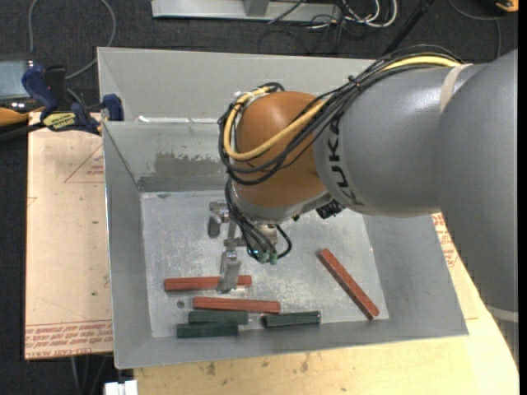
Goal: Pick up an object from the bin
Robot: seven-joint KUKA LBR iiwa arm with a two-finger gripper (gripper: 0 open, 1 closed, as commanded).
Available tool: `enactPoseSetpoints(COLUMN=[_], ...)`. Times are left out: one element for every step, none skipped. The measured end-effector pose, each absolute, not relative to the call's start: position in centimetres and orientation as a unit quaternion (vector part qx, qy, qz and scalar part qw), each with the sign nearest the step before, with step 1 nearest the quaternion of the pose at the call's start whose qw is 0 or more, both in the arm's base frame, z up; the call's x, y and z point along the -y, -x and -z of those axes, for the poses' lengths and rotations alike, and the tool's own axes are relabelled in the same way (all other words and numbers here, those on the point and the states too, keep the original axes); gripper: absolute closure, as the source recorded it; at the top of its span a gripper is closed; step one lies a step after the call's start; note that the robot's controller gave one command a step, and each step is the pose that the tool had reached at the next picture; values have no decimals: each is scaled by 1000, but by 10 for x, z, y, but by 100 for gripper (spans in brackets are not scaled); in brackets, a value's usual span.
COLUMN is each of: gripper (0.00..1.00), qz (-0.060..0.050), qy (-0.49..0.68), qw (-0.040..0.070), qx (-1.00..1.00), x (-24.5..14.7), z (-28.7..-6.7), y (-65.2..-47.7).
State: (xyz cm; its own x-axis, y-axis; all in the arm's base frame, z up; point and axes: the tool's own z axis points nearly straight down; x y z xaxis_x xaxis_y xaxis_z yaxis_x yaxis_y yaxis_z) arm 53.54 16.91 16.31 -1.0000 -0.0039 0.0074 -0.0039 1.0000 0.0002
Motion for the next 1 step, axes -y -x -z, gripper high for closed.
enactPoseSetpoints(gripper=[0], qz=[0], qy=[18], qw=[1], qx=[1000], x=[-192], z=[-67], y=[-491])
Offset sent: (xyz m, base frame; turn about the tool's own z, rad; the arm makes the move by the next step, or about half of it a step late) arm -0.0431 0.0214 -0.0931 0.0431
